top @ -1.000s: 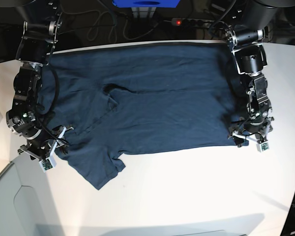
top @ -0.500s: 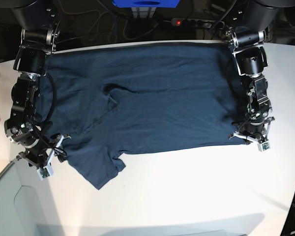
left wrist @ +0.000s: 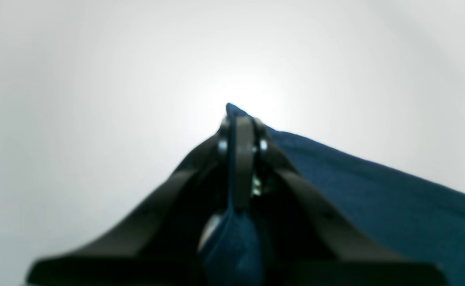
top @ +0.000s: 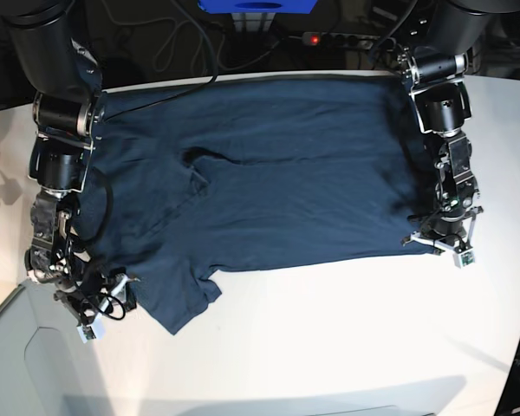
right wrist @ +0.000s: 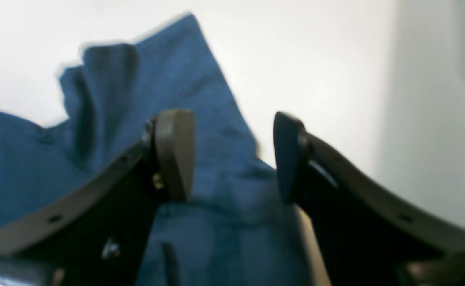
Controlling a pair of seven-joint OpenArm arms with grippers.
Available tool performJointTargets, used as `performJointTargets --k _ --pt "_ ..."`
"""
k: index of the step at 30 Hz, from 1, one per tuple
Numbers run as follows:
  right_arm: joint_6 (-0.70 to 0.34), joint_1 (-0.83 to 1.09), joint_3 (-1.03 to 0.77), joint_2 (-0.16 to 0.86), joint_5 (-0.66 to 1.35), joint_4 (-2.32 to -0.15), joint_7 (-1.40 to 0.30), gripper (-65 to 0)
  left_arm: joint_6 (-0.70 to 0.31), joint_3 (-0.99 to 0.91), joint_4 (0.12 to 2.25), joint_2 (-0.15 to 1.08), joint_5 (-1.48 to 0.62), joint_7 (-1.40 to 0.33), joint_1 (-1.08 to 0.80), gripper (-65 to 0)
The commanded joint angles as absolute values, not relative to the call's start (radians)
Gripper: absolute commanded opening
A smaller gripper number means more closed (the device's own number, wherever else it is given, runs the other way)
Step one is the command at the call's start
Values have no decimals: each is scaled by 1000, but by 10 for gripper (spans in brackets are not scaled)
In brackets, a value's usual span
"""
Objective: Fold the T-shirt properly
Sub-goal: 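Grasp the shirt's side edges near the hem with both grippers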
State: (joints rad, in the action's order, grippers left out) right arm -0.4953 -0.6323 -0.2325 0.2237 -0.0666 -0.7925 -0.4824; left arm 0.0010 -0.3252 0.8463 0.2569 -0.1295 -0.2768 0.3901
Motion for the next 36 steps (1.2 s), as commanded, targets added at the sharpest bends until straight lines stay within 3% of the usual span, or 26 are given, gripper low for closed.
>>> performJointTargets --k 1,7,21,31,36 --pt "-499 -680 -234 231 -53 -786 -433 -348 5 -325 888 263 -128 -277 404 -650" --pt "-498 -697 -234 226 -53 -671 -317 -348 5 -325 1010 260 -127 -288 381 -650" --pt "-496 -691 -231 277 -54 -433 8 -348 5 -326 1017 260 -130 -283 329 -650" --pt "-496 -654 -228 302 -56 -430 7 -349 5 -329 1017 260 -131 -280 315 -650" --pt "-496 -616 -131 312 -56 -430 15 -349 5 -332 1017 260 -131 -280 314 -650"
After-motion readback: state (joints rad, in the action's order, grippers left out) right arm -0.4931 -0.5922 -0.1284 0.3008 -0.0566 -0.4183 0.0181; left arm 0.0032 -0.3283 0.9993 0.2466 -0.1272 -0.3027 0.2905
